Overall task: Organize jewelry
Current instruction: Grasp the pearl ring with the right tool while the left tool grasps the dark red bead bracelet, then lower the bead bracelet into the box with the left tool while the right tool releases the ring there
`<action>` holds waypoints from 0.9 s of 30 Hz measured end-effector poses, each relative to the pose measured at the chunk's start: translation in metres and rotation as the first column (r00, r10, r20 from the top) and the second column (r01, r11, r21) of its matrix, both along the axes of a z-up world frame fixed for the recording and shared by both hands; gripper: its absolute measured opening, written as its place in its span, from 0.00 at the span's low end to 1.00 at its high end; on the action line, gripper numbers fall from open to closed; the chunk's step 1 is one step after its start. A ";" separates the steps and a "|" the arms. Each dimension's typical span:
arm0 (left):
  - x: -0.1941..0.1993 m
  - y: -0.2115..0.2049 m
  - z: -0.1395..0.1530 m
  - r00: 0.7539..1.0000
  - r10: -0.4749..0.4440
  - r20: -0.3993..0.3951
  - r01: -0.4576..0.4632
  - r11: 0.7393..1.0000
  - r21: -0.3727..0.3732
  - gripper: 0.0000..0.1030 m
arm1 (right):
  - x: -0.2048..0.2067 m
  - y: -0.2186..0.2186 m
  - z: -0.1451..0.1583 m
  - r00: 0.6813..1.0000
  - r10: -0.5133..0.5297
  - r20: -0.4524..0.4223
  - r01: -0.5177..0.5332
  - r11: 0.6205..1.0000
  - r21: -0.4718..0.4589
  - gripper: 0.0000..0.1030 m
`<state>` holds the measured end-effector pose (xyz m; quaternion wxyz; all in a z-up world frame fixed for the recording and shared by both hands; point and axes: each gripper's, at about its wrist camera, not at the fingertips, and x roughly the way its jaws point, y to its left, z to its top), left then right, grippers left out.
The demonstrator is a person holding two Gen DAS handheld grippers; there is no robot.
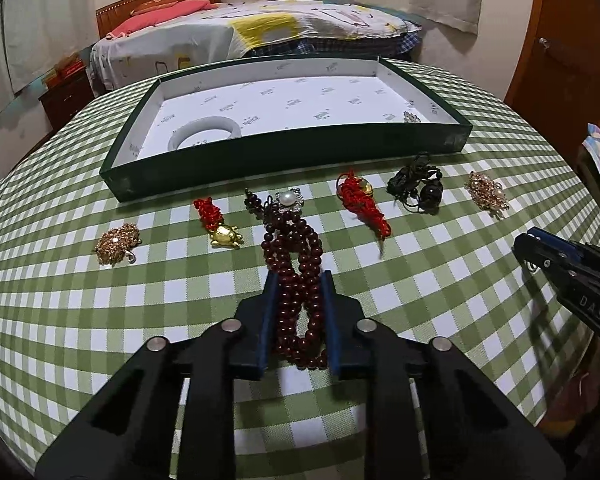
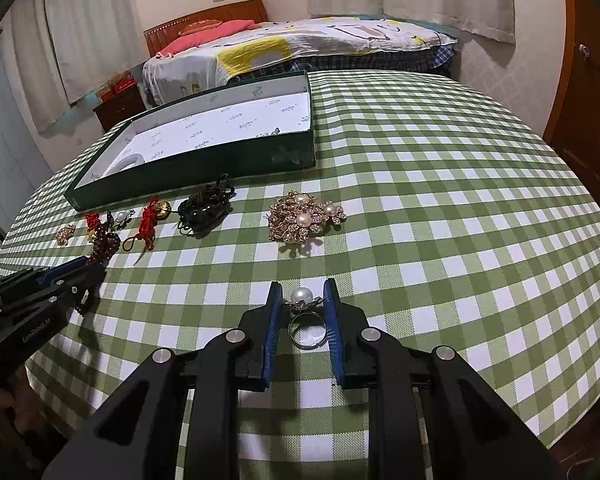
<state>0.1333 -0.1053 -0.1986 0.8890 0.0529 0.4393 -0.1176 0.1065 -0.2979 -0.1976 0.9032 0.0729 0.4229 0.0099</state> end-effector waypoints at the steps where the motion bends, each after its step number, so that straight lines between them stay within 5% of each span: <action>1: 0.000 0.000 0.000 1.000 -0.005 0.003 0.005 1.000 0.002 0.17 | 0.000 0.000 0.000 1.000 0.001 0.000 -0.001 1.000 -0.003 0.21; 27: -0.014 0.020 0.025 0.998 0.004 0.068 -0.003 1.000 -0.015 0.11 | -0.001 0.014 0.012 0.999 0.030 0.023 -0.029 0.999 -0.033 0.21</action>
